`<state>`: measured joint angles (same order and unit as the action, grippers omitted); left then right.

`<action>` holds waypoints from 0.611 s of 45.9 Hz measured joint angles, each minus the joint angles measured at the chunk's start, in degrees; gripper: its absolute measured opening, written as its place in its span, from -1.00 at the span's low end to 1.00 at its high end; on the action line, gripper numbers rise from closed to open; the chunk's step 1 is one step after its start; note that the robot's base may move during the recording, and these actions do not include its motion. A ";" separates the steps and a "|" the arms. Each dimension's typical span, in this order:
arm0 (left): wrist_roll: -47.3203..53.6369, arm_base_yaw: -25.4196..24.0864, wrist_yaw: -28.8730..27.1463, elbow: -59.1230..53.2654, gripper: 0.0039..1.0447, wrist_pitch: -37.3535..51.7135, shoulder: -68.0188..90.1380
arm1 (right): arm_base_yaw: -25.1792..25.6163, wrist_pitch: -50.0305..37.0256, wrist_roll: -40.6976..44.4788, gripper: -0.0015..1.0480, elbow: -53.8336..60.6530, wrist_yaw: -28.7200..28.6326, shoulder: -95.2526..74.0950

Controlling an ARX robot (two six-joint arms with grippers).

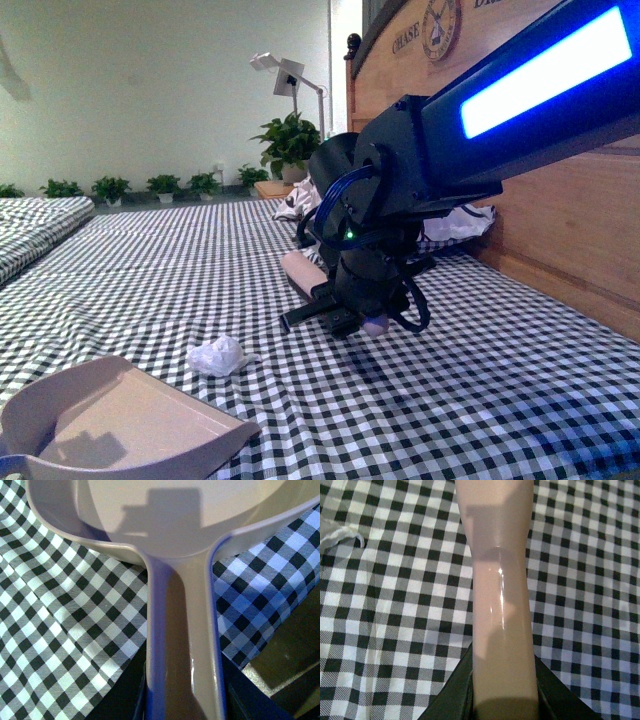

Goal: Clean up trash

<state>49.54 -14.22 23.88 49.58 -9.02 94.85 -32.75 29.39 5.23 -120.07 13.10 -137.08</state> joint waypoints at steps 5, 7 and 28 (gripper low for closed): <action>0.00 0.00 0.02 0.00 -0.49 0.00 0.00 | -1.14 2.40 1.09 -0.63 -0.87 -1.01 -1.51; 0.00 0.00 0.02 0.00 -0.49 0.00 0.00 | -1.57 2.71 1.64 -0.63 -0.81 -1.33 -1.84; 0.02 0.00 0.00 0.00 -0.49 0.00 0.00 | -5.42 12.35 9.20 -0.63 6.51 -26.88 1.88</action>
<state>49.56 -14.22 23.88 49.58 -9.02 94.85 -38.17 41.74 14.44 -113.56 -13.78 -135.20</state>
